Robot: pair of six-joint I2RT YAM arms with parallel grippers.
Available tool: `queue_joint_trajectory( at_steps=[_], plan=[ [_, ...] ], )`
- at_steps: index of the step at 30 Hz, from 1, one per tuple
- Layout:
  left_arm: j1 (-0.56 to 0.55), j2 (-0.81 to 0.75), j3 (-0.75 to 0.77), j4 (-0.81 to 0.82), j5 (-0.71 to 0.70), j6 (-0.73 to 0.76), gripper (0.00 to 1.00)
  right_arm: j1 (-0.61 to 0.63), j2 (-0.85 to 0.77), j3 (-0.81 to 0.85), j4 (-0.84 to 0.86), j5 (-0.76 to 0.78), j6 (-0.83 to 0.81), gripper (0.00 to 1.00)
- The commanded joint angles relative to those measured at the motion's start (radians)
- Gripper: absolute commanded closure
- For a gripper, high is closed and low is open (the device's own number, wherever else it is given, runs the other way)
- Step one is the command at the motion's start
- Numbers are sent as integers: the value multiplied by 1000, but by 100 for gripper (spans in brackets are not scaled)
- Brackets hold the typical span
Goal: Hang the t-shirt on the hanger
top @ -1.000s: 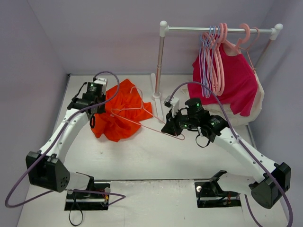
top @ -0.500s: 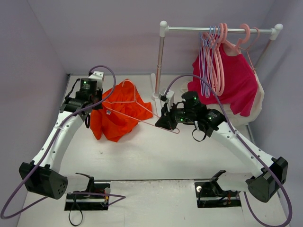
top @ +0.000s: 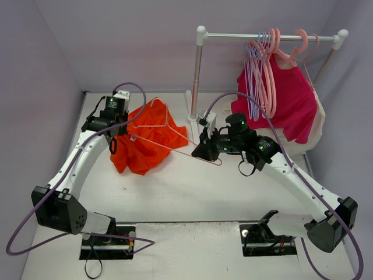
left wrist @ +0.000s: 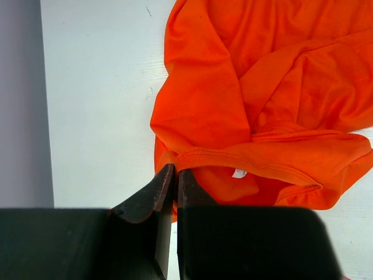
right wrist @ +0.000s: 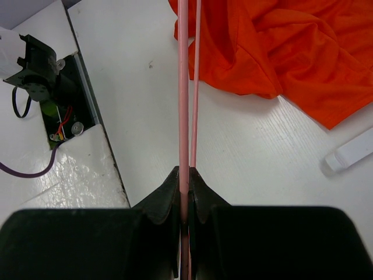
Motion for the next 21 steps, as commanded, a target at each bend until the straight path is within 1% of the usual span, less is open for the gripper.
queue_joint_trajectory(
  at_steps=[1,5,11,16,21],
  plan=[
    [11,-11,34,18,-16,-19,100,12,-35,-7,75,-19,10,100],
    [11,-37,43,26,58,-41,100,18,-22,-11,82,-19,10,100],
    [9,-81,46,33,128,-3,100,22,1,-11,100,-19,3,100],
    [9,-131,23,35,199,1,100,24,27,-13,129,-20,4,100],
    [9,-154,10,34,195,28,100,30,38,-12,154,-40,13,100]
  ],
)
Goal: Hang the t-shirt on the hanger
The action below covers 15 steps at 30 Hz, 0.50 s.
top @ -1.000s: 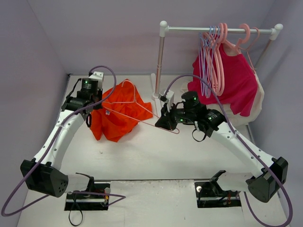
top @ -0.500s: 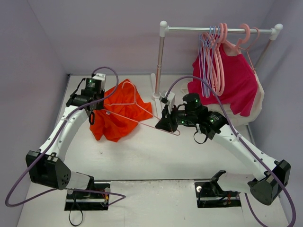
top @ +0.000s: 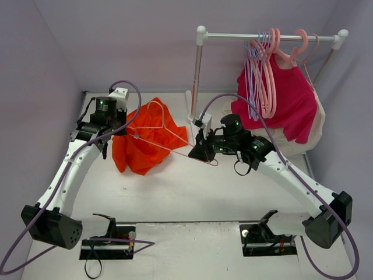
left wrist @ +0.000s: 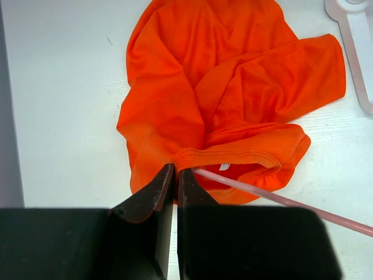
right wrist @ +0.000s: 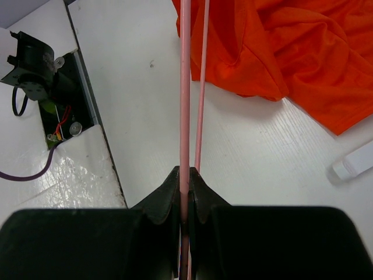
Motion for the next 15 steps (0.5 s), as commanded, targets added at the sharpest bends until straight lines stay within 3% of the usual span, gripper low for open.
queue_joint_trajectory(
  at_steps=[1,8,15],
  plan=[
    [5,-40,11,34,11,36,100,15,5,10,105,-45,12,100],
    [20,-19,49,37,-32,130,100,15,-13,17,112,-101,15,100],
    [45,-26,104,54,197,215,100,15,-20,22,120,-143,9,100]
  ],
)
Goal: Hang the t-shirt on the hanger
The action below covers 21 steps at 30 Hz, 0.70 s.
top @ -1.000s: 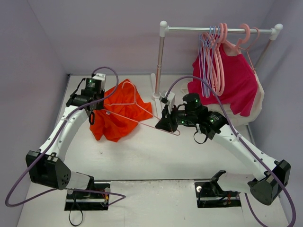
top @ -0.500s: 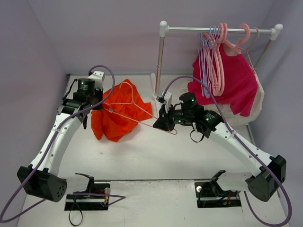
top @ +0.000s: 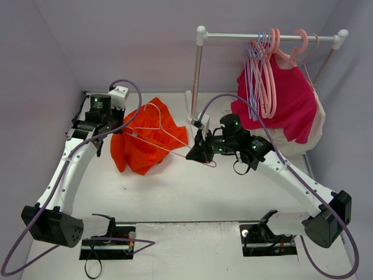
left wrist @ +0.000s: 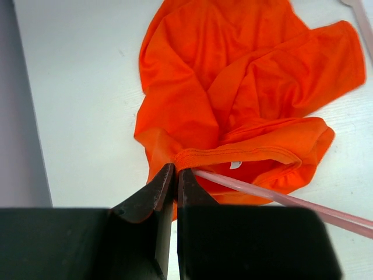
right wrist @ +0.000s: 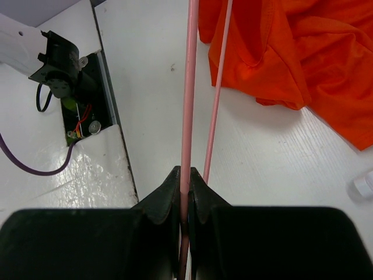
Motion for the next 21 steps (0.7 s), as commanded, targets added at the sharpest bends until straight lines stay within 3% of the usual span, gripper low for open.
queue_joint_trajectory(
  at_steps=[1,7,14,21],
  plan=[
    [5,-27,95,55,165,76,100,5,-30,26,94,-69,-7,100],
    [3,-49,205,50,352,97,100,-3,-8,95,122,-61,-16,100],
    [3,-58,363,25,343,59,100,-37,-17,198,127,45,-31,100],
    [-15,-31,551,21,418,28,100,-83,21,365,156,-39,-38,100]
  ],
)
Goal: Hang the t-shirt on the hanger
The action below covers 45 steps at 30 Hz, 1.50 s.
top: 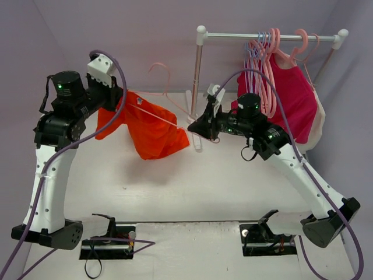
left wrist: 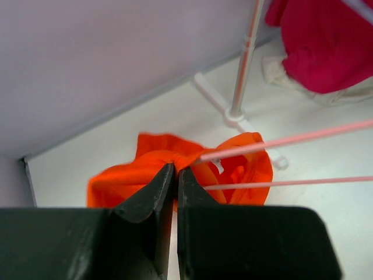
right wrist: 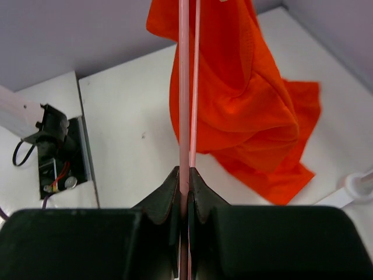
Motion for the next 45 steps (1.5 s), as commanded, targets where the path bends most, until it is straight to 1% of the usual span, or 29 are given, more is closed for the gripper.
queue_joint_trajectory(
  at_steps=[1,3,5,10,12,16,20,22,25,27,30,33,35,38,40,42,43,45],
  plan=[
    [-18,-11,125,57,81,-34,100,-12,31,145,133,-94,-19,100],
    [-25,-5,163,56,124,-41,100,-12,53,157,133,-142,-27,100],
    [-28,-6,159,55,127,-43,100,-10,64,138,133,-171,-30,100],
    [-29,-28,85,56,126,-33,100,8,48,11,143,-222,-54,100],
    [-29,-36,61,56,122,-21,100,8,48,-17,144,-238,-50,100],
    [-26,-45,19,54,131,-2,100,6,64,-54,145,-318,-38,100],
    [-28,-24,7,55,248,-30,100,-11,83,-24,146,-331,-48,100],
    [-31,-16,36,55,278,-39,100,-33,98,21,150,-336,-51,100],
    [-38,5,89,58,279,-51,100,-79,126,105,157,-348,-50,100],
    [-50,31,150,58,283,-60,100,-103,148,161,164,-349,-49,100],
    [-92,81,258,57,275,-72,100,-135,183,264,171,-336,-40,100],
    [-134,106,320,57,240,-69,100,-152,201,360,177,-335,-34,100],
    [-177,132,381,58,214,-66,100,-150,213,396,189,-344,-27,100],
    [-219,159,438,58,215,-71,100,-140,221,401,220,-352,-12,100],
    [-248,169,454,58,206,-71,100,-136,216,369,234,-350,-20,100],
    [-256,166,435,58,189,-71,100,-135,200,322,251,-354,-23,100],
    [-259,160,417,58,171,-70,100,-134,191,273,259,-355,-24,100],
    [-259,151,368,58,115,-72,100,-130,175,217,277,-354,-26,100]
  ],
)
